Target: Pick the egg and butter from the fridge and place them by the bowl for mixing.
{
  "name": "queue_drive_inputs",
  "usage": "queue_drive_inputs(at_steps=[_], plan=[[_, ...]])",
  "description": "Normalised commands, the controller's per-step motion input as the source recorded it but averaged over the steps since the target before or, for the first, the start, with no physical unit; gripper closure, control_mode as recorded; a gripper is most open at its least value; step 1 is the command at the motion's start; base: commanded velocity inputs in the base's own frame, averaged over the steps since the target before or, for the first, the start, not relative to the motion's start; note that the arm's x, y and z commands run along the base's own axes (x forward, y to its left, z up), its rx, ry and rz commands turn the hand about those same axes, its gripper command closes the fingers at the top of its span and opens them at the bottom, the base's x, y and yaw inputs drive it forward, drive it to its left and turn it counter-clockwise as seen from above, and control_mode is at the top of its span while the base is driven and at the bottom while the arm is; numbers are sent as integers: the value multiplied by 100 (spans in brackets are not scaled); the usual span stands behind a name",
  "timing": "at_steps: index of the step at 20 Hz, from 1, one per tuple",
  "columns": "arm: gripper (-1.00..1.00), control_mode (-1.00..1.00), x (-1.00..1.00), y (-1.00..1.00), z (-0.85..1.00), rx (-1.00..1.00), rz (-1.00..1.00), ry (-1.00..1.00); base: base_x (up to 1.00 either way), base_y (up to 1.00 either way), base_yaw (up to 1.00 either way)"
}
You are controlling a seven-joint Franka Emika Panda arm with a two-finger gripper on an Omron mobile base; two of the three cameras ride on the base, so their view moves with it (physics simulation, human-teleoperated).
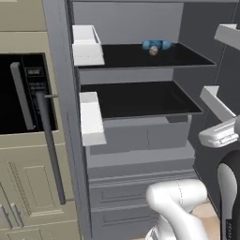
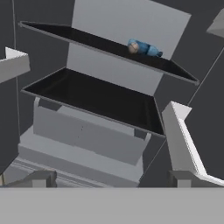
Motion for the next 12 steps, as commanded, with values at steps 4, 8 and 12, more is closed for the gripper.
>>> queue_drive_inputs(at_steps=[4,8,12], plan=[[-100,100,0,0,0,0,0,0,69,4,-1],[-100,100,0,0,0,0,0,0,64,19,-5],[-100,100,0,0,0,0,0,0,52,18,-4]])
